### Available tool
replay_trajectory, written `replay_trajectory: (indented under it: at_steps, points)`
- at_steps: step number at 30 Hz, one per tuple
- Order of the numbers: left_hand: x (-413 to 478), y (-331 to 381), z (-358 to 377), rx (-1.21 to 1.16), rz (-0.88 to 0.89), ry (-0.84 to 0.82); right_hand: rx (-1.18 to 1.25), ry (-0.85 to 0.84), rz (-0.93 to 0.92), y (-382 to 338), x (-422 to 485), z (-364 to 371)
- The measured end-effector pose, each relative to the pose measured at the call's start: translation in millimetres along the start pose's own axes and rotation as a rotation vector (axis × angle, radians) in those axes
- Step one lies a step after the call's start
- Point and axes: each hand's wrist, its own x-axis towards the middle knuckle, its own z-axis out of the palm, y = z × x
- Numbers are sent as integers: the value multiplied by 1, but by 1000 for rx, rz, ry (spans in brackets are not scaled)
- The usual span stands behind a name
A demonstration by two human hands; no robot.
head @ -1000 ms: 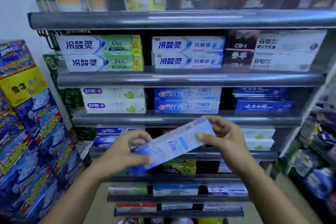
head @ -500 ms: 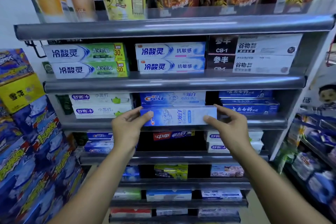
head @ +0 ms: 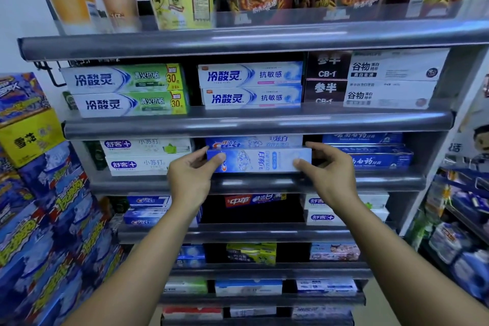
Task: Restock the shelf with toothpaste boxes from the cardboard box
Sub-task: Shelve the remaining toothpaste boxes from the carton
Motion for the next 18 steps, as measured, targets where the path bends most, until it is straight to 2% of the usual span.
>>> replay_trajectory:
  at_steps: [18]
  points:
    - [7,8,4,417,163,-35,-226,21,52,-6,11,16]
